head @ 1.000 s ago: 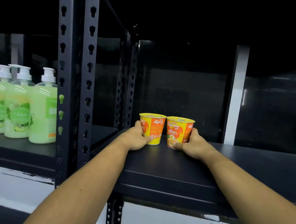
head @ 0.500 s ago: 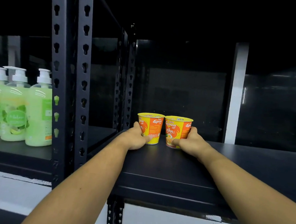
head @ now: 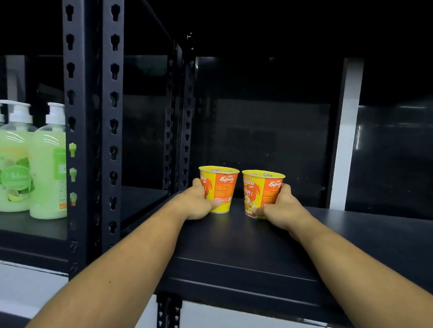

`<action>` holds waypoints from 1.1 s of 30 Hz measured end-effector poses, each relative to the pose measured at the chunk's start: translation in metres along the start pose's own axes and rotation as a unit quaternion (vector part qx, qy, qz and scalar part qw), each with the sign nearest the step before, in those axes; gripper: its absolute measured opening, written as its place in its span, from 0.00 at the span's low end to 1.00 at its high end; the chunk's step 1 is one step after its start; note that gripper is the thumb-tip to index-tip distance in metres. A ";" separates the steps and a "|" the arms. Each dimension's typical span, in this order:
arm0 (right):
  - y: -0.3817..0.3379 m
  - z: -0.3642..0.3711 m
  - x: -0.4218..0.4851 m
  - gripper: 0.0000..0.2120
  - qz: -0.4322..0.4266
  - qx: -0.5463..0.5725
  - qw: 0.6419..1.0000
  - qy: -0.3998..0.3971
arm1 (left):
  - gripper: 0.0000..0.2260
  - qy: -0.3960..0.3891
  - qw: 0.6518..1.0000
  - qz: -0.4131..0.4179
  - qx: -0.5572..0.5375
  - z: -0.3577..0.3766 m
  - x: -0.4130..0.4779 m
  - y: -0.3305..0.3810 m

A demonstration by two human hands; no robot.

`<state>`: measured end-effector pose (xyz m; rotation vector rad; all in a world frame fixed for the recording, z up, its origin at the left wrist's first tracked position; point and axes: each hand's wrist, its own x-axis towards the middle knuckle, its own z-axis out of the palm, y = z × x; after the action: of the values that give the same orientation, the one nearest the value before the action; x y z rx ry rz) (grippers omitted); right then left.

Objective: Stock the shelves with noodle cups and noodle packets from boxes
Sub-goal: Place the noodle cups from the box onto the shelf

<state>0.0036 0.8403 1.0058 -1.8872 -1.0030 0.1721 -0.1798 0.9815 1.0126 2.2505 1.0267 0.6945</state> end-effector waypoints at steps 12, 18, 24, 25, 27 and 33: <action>-0.002 0.000 -0.001 0.39 -0.015 -0.056 0.998 -0.012 | 0.33 0.009 1.000 -0.005 -0.010 0.000 0.000 -0.002; 0.001 0.000 0.000 0.39 -0.026 -0.080 0.996 -0.023 | 0.33 0.016 1.000 -0.011 -0.011 -0.001 -0.001 -0.002; 0.003 0.000 0.004 0.37 -0.027 -0.084 0.996 -0.031 | 0.32 0.017 1.000 -0.008 -0.004 -0.001 -0.002 -0.003; 0.004 0.001 0.004 0.37 -0.025 -0.087 0.995 -0.034 | 0.32 0.015 1.000 -0.008 0.000 0.000 -0.002 -0.003; 0.005 0.001 0.004 0.37 -0.023 -0.095 0.994 -0.039 | 0.31 0.011 1.000 -0.006 0.010 0.000 -0.003 -0.003; 0.004 0.002 0.002 0.36 -0.028 -0.125 0.991 -0.042 | 0.28 0.012 0.999 0.003 0.042 -0.002 -0.006 -0.007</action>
<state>0.0067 0.8423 1.0023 -2.0894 -1.1777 0.0974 -0.1878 0.9812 1.0077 2.3231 1.0790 0.6956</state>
